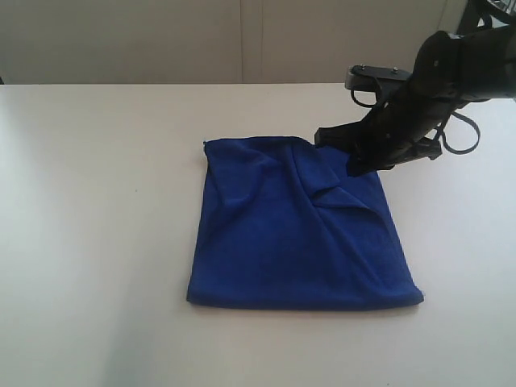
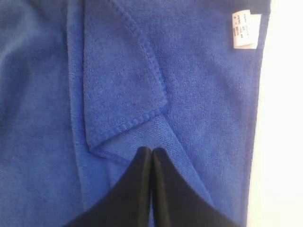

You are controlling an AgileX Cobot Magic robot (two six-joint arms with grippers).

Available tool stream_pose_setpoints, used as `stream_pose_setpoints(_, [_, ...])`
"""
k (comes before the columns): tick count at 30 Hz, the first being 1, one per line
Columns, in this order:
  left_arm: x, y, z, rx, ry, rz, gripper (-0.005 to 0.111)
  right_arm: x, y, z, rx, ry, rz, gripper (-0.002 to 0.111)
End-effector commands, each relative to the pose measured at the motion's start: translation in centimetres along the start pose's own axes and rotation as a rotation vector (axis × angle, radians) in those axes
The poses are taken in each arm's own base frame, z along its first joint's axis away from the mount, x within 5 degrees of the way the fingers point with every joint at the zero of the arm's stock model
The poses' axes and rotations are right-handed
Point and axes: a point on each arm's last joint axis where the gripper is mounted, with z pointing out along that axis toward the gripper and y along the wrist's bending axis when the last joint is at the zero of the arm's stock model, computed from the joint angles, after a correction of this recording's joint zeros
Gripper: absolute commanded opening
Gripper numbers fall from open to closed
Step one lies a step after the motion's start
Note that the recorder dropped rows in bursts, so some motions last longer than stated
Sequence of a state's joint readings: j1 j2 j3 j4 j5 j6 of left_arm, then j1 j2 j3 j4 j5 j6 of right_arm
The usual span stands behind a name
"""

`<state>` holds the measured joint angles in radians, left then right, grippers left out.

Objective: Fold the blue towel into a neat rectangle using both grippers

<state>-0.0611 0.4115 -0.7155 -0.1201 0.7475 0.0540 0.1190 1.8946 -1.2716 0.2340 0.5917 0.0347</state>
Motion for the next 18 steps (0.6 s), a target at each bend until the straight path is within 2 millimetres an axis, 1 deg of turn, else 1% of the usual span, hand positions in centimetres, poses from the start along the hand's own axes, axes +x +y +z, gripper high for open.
stream_pose_setpoints(1, [-1.2,-0.2,3.0,0.089,0.068,-0.097,0.0,-0.1,-0.3,-0.2,0.003,-0.012,-0.008,0.0])
stream_pose_setpoints(2, [-1.4,-0.2,4.2,0.11,0.11,-0.106,0.0,-0.1,-0.3,-0.2,0.003,-0.016,-0.008,0.0])
stream_pose_setpoints(3, [-1.8,-0.1,6.3,0.149,0.166,-0.117,0.0,-0.2,-0.3,-0.2,0.003,-0.03,-0.008,0.0])
stream_pose_setpoints(6, [-2.7,0.1,11.1,0.218,0.219,-0.156,0.0,-0.5,-0.3,-0.3,0.002,-0.049,-0.007,0.0])
stream_pose_setpoints(7, [-3.1,0.1,12.3,0.242,0.224,-0.172,0.0,-0.7,-0.3,-0.3,0.0,-0.05,-0.006,0.0])
stream_pose_setpoints(8, [-3.8,0.1,15.0,0.298,0.245,-0.185,0.0,-0.9,-0.2,0.0,-0.001,-0.019,-0.008,0.0])
stream_pose_setpoints(9, [-4.1,0.1,16.3,0.33,0.255,-0.184,0.0,-1.1,-0.2,0.2,-0.001,-0.01,-0.014,0.0])
stream_pose_setpoints(10, [-4.7,0.1,18.8,0.377,0.272,-0.177,0.0,-1.4,-0.1,0.6,-0.004,0.001,-0.026,0.0])
stream_pose_setpoints(11, [-5.4,0.3,20.9,0.402,0.278,-0.2,0.0,-1.9,0.0,1.0,-0.005,0.006,-0.027,0.0])
stream_pose_setpoints(12, [-5.8,0.4,22.1,0.414,0.279,-0.21,0.0,-2.1,0.0,1.2,-0.007,0.004,-0.026,0.0])
stream_pose_setpoints(13, [-6.5,0.4,23.8,0.426,0.281,-0.218,0.0,-2.4,0.1,1.6,-0.013,0.006,-0.017,0.0])
stream_pose_setpoints(14, [-7.1,0.2,25.7,0.438,0.292,-0.201,0.0,-2.6,0.1,2.1,-0.018,0.006,-0.009,0.001])
stream_pose_setpoints(15, [-7.4,-0.1,26.6,0.449,0.298,-0.194,0.0,-2.7,0.1,2.4,-0.017,0.004,-0.008,0.002])
stream_pose_setpoints(16, [-8.1,-0.8,28.2,0.469,0.302,-0.172,0.0,-2.6,-0.1,3.1,-0.014,0.013,-0.006,0.007])
stream_pose_setpoints(17, [-8.4,-1.2,29.0,0.475,0.302,-0.161,0.0,-2.5,-0.1,3.5,-0.012,0.021,-0.005,0.01])
stream_pose_setpoints(18, [-8.5,-1.9,30.6,0.488,0.31,-0.138,0.0,-2.4,-0.3,4.1,-0.009,0.023,-0.003,0.014])
